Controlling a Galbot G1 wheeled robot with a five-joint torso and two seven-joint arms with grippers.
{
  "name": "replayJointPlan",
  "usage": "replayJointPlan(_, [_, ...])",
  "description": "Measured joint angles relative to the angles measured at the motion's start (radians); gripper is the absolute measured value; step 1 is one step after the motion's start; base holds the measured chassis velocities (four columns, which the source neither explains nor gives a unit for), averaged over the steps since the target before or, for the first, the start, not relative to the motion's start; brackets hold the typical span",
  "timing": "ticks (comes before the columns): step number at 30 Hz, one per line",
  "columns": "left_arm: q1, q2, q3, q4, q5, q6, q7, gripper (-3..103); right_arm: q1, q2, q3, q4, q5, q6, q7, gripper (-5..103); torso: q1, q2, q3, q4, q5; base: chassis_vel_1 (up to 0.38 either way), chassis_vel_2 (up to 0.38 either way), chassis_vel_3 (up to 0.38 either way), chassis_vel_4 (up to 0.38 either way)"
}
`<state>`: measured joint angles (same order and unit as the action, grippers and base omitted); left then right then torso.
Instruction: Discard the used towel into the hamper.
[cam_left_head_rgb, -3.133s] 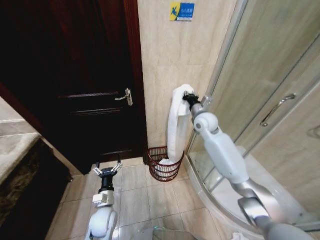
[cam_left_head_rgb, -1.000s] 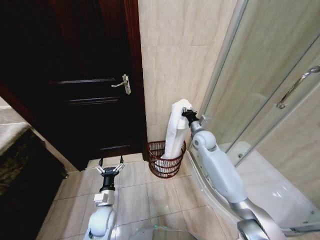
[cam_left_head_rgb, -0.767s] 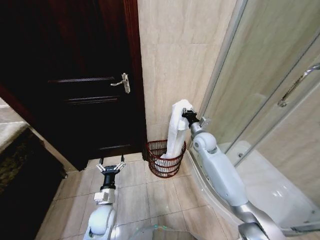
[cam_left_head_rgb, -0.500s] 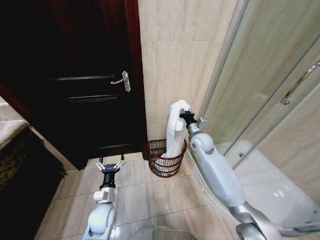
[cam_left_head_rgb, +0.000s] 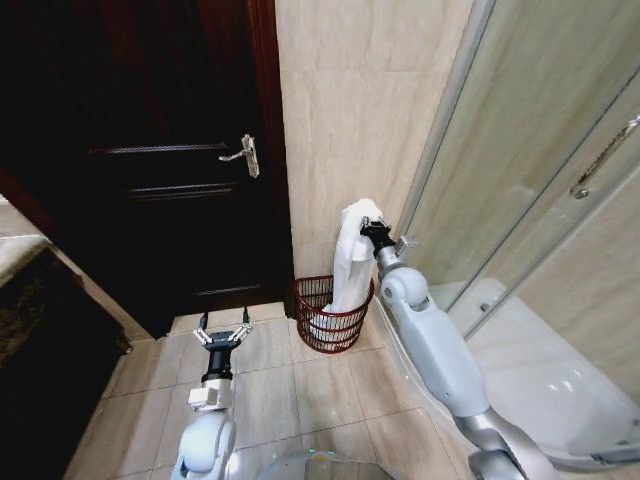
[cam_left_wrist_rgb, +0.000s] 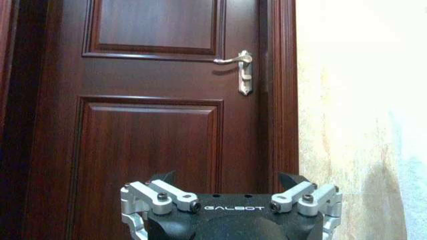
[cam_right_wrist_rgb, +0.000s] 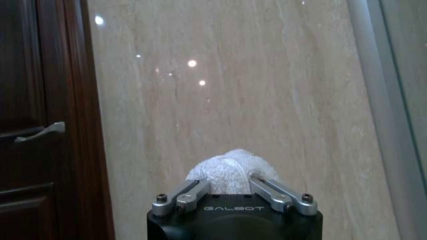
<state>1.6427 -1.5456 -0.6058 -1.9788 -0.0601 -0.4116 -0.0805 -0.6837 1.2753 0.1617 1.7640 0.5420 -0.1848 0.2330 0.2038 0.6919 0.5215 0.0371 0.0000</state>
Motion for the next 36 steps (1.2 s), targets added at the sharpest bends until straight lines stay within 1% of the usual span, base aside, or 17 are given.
replayJointPlan(6, [0.018, -0.001, -0.008, -0.013, -0.001, -0.005, 0.000, 100, 0.002, 0.008, 0.000, -0.002, 0.000, -0.001, -0.002, 7, -0.011, -0.028, -0.017, 0.0001, 0.0000, 0.000, 0.000, 0.000, 0.000])
replayJointPlan(7, [0.018, -0.001, -0.008, -0.013, -0.001, -0.005, 0.000, 100, 0.002, 0.008, 0.000, -0.002, 0.000, -0.001, -0.002, 7, -0.011, -0.028, -0.017, 0.0001, 0.0000, 0.000, 0.000, 0.000, 0.000])
replayJointPlan(11, [0.017, 0.000, -0.010, -0.013, -0.002, -0.007, 0.000, 100, 0.004, 0.005, 0.002, -0.009, 0.000, -0.001, -0.004, 7, -0.021, -0.051, -0.030, -0.0001, 0.0001, 0.000, 0.000, 0.000, 0.000])
replayJointPlan(17, [0.014, 0.000, -0.009, -0.013, -0.002, -0.007, 0.001, 100, 0.011, 0.002, 0.003, -0.016, 0.003, -0.001, -0.006, 7, -0.030, -0.073, -0.044, 0.0000, 0.0000, 0.000, 0.000, 0.000, 0.000])
replayJointPlan(20, [0.011, 0.002, -0.008, -0.009, -0.002, -0.007, 0.003, 100, 0.011, 0.002, 0.005, -0.020, 0.003, -0.001, -0.010, 7, -0.033, -0.083, -0.049, 0.0000, 0.0000, 0.000, 0.000, 0.000, 0.000])
replayJointPlan(21, [0.008, 0.005, -0.008, -0.004, -0.002, -0.007, 0.004, 100, 0.011, 0.004, 0.008, -0.024, 0.002, -0.001, -0.012, 7, -0.038, -0.094, -0.056, 0.0000, 0.0000, 0.000, 0.000, 0.000, 0.000])
replayJointPlan(22, [0.008, 0.005, -0.008, -0.004, -0.002, -0.007, 0.004, 100, 0.011, 0.004, 0.008, -0.024, 0.002, -0.001, -0.012, 7, -0.038, -0.094, -0.056, 0.0000, 0.0000, 0.000, 0.000, 0.000, 0.000])
replayJointPlan(26, [0.003, 0.008, -0.008, 0.001, -0.002, -0.007, 0.005, 100, 0.012, 0.007, 0.009, -0.030, 0.000, 0.000, -0.018, 7, -0.048, -0.116, -0.068, 0.0000, 0.0000, 0.000, 0.000, 0.000, 0.000])
replayJointPlan(27, [0.003, 0.008, -0.008, 0.001, -0.002, -0.007, 0.005, 100, 0.012, 0.007, 0.009, -0.030, 0.000, 0.000, -0.018, 7, -0.048, -0.116, -0.068, 0.0000, 0.0000, 0.000, 0.000, 0.000, 0.000])
replayJointPlan(30, [0.000, 0.008, -0.008, 0.008, -0.002, -0.009, 0.005, 100, 0.011, 0.009, 0.009, -0.032, -0.005, 0.000, -0.021, 7, -0.054, -0.133, -0.078, 0.0000, 0.0000, 0.000, 0.000, 0.000, 0.000])
replayJointPlan(32, [0.000, 0.008, -0.008, 0.008, -0.002, -0.010, 0.005, 100, 0.011, 0.009, 0.009, -0.032, -0.005, 0.000, -0.021, 7, -0.055, -0.133, -0.079, 0.0000, 0.0000, 0.000, 0.000, 0.000, 0.000])
replayJointPlan(36, [0.000, 0.005, -0.008, 0.014, -0.002, -0.018, 0.005, 100, 0.007, 0.009, 0.008, -0.033, -0.010, 0.000, -0.024, 7, -0.063, -0.154, -0.091, 0.0000, 0.0000, 0.000, 0.000, 0.000, 0.000])
